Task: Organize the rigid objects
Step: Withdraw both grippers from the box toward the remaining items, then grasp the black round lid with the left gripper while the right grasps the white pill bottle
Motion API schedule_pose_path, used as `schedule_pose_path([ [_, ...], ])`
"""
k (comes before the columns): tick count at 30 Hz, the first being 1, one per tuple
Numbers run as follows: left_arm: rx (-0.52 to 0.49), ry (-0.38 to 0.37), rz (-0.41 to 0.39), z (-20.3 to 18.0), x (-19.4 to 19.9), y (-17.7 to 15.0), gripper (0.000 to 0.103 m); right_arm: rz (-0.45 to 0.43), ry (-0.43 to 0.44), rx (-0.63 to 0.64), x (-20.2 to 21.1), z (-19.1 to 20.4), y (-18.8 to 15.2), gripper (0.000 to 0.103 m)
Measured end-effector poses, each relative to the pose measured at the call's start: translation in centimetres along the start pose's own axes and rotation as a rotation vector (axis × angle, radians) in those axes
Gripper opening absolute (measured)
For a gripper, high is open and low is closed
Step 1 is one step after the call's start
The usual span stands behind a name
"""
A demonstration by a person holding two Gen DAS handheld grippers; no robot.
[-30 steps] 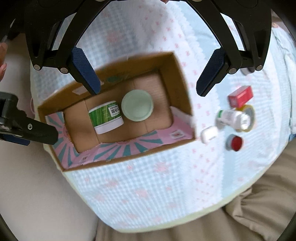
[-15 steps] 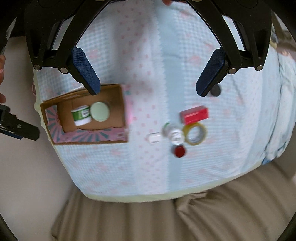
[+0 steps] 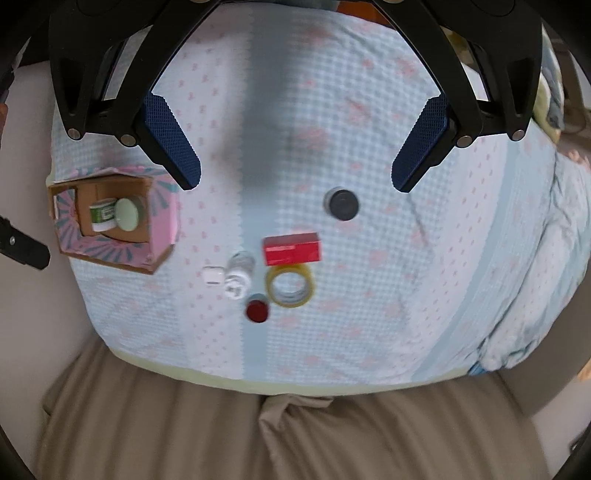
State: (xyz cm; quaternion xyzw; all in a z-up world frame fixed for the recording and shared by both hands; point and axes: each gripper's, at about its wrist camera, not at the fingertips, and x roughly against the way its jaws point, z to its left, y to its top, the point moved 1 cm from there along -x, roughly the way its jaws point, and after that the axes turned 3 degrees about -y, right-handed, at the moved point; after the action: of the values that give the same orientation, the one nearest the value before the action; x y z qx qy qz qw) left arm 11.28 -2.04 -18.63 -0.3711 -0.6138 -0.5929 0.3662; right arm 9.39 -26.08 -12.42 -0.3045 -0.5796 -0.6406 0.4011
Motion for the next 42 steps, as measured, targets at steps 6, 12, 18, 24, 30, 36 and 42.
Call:
schedule_pose_path([
  [6,0.03,-0.02,0.04,5.3,-3.7,-0.6,0.103,0.0,-0.013,-0.008,-3.9,4.5,0.6,0.103],
  [12,-0.013,-0.04,0.054,8.9,-8.8,-0.8,0.103,-0.013,-0.081,-0.033,-8.9,7.5,1.0,0.103],
  [18,-0.07,-0.067,0.036,9.8,-15.6,-2.4,0.103,-0.017,-0.112,-0.062,-15.9,8.4,0.8,0.103],
  [24,-0.096,-0.062,0.024,9.2,-22.4,-4.3,0.102,-0.051,-0.127,-0.021,-22.4,8.5,-0.3,0.103],
  [30,-0.106,-0.061,-0.001,8.9,-27.0,-4.9,0.098,-0.054,-0.126,-0.016,-28.2,7.8,-1.2,0.096],
  [36,-0.117,-0.057,-0.02,8.7,-29.5,-5.5,0.093,-0.076,-0.123,-0.03,-31.6,7.1,-0.8,0.094],
  [42,-0.143,-0.083,-0.057,8.2,-29.2,-5.5,0.068,-0.089,-0.133,0.007,-33.3,7.4,0.0,0.073],
])
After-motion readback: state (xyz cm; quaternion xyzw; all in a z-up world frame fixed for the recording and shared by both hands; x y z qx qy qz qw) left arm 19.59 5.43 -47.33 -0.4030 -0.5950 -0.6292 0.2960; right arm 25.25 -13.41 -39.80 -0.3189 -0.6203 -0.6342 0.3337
